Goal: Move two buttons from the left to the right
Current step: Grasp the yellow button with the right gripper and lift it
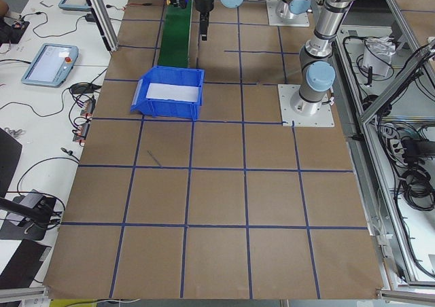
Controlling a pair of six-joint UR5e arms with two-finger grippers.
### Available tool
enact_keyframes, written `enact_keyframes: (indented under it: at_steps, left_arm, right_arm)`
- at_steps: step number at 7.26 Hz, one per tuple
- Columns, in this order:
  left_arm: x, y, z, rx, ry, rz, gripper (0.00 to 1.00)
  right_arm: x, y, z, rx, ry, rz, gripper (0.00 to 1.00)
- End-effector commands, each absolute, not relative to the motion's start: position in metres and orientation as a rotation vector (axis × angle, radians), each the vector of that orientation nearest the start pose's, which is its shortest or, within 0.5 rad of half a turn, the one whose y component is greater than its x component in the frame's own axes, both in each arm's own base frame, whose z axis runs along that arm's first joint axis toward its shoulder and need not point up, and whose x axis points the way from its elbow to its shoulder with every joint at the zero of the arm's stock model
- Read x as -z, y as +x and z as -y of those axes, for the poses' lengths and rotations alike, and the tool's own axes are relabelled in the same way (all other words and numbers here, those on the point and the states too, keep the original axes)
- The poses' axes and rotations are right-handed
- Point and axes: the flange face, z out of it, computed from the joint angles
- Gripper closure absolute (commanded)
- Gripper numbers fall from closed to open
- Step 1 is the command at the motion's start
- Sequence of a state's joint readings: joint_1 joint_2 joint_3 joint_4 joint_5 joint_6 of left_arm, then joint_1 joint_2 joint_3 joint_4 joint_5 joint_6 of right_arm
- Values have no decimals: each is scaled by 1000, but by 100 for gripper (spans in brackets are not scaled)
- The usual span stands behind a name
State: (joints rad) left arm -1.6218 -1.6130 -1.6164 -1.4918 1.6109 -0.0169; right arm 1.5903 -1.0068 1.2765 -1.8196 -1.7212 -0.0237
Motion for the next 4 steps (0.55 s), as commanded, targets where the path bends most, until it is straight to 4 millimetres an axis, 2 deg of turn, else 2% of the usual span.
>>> enact_keyframes:
  at_steps: [1,3,4]
  left_arm:
    - [-452,-154,499,-14,53,-3096,0]
    - [-452,-155,499,-14,55,-3096,0]
    - [-452,-156,499,-14,57,-3096,0]
  right_arm:
    - [-353,35,720,-30,-194,-3321,76]
    - [-368,-71,722,-13,-204,-3328,82]
    - [-373,-115,723,28,-327,-3339,86]
